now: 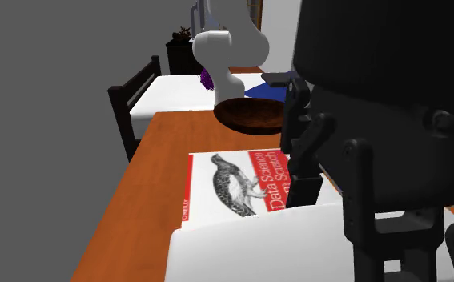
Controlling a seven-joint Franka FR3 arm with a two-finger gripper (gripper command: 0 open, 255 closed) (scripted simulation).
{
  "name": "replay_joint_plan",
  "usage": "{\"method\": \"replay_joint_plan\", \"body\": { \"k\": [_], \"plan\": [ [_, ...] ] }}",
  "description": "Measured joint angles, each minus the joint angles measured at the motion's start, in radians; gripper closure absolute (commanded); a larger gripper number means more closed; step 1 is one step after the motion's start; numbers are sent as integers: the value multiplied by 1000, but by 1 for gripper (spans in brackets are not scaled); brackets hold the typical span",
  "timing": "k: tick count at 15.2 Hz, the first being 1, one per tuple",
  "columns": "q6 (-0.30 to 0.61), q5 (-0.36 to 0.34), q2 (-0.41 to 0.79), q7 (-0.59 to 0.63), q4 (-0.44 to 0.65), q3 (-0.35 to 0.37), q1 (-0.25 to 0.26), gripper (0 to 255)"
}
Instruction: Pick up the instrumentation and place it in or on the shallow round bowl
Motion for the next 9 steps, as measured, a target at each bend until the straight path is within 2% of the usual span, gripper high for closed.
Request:
{"method": "replay_joint_plan", "body": {
  "k": [2,9],
  "plan": [
    [-9,8,-26,-4,-16,2,-6,255],
    [92,107,-316,-44,-390,19,-57,255]
  ]
}}
